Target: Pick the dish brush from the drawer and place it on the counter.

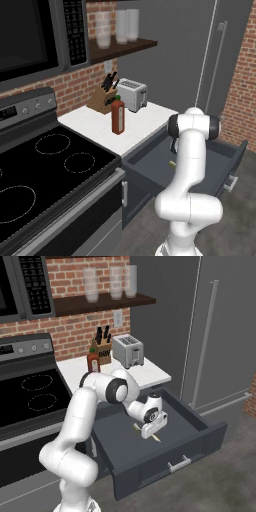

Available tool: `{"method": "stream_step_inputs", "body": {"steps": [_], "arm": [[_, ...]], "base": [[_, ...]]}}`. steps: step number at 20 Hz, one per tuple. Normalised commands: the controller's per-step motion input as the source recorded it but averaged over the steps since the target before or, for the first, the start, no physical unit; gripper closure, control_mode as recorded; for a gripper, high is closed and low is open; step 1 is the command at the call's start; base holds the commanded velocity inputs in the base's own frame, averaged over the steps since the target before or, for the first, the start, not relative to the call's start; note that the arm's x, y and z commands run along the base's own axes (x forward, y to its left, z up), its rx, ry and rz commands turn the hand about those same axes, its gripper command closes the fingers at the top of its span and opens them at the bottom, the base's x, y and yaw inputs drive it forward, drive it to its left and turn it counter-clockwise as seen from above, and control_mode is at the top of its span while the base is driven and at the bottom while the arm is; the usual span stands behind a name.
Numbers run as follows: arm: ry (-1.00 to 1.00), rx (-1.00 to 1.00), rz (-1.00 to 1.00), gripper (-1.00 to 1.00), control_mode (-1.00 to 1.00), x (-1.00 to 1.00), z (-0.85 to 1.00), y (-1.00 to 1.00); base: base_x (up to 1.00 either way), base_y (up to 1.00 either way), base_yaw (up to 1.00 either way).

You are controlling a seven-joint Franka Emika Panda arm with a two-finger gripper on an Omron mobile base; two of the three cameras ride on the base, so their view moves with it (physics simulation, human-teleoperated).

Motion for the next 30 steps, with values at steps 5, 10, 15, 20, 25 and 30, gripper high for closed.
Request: {"method": "stream_step_inputs", "body": {"steps": [5,10,15,20,25,30], "arm": [[-0.06,0.0,0.09,1.0,-1.0,-0.31,0.0,-0.22],[-0.32,0.07,0.08,1.0,-1.0,-0.6,0.42,-0.18],[-0.35,0.08,0.05,1.0,-1.0,-0.24,0.99,0.08],[-0.38,0.01,0.01,1.0,-1.0,0.0,1.0,0.74],[-0.34,0.0,0.0,1.0,-1.0,0.05,1.0,1.0],[-0.12,-0.01,-0.01,1.0,-1.0,0.22,1.0,0.83]], "base": [[0.0,0.0,0.0],[0.0,0.0,0.0],[0.0,0.0,0.0],[0.0,0.0,0.0],[0.0,0.0,0.0],[0.0,0.0,0.0]]}}
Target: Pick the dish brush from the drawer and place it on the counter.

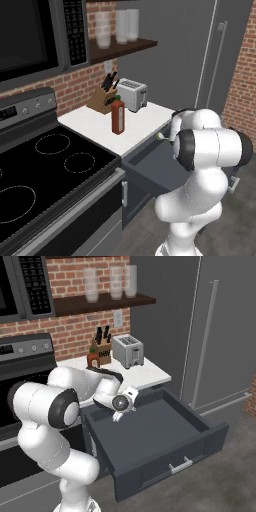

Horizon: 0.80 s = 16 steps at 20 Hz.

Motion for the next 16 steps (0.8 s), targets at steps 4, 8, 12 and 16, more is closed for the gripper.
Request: {"method": "stream_step_inputs", "body": {"steps": [4,8,12,16], "arm": [[0.19,0.0,-0.14,1.0,-1.0,0.66,1.0,-0.04],[0.55,0.0,-0.07,1.0,-1.0,0.7,0.93,-0.26],[0.59,0.0,-0.04,1.0,-1.0,0.63,0.73,-0.03],[0.02,0.01,0.0,1.0,-1.0,0.01,0.0,-0.08]], "base": [[0.0,0.0,0.0],[0.0,0.0,0.0],[0.0,0.0,0.0],[0.0,0.0,0.0]]}}
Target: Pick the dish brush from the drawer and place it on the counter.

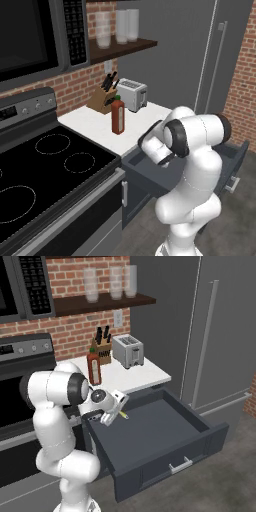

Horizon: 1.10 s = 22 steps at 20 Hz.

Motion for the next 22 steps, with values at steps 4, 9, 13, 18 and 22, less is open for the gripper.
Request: {"method": "stream_step_inputs", "body": {"steps": [4,9,13,18,22], "arm": [[-0.09,0.23,-0.01,1.0,-1.0,0.08,0.78,-0.54],[-0.03,0.26,-0.05,1.0,-1.0,0.02,1.0,-0.37],[0.21,0.12,-0.02,1.0,-1.0,0.34,1.0,-0.1],[0.54,0.04,-0.02,1.0,-1.0,0.84,0.92,-0.03],[0.22,0.0,0.0,1.0,-1.0,0.17,-0.05,0.02]], "base": [[0.0,0.0,0.0],[0.0,0.0,0.0],[0.0,0.0,0.0],[0.0,0.0,0.0],[0.0,0.0,0.0]]}}
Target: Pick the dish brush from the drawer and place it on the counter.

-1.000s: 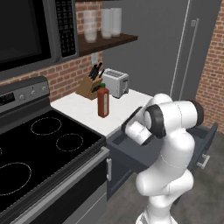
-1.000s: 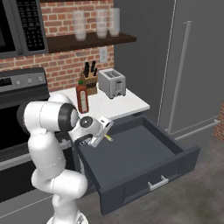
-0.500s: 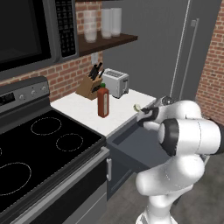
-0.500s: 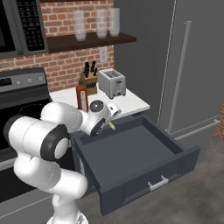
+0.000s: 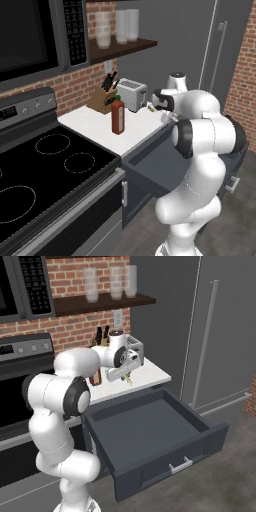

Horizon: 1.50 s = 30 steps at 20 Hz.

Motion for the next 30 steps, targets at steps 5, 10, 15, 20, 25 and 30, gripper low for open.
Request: {"method": "stream_step_inputs", "body": {"steps": [5,10,15,20,25,30], "arm": [[0.12,0.08,0.0,1.0,-1.0,0.03,-0.53,0.02],[0.01,0.17,0.0,1.0,-1.0,0.19,-0.31,0.03],[-0.01,0.09,0.0,1.0,-1.0,0.54,-0.05,0.29],[0.0,0.0,0.0,1.0,-1.0,0.69,-0.14,0.49],[0.0,0.0,0.0,1.0,-1.0,0.71,-0.39,0.45],[-0.01,-0.01,0.0,-1.0,-1.0,0.49,-0.59,0.13]], "base": [[0.0,0.0,0.0],[0.0,0.0,0.0],[0.0,0.0,0.0],[0.0,0.0,0.0],[0.0,0.0,0.0],[0.0,0.0,0.0]]}}
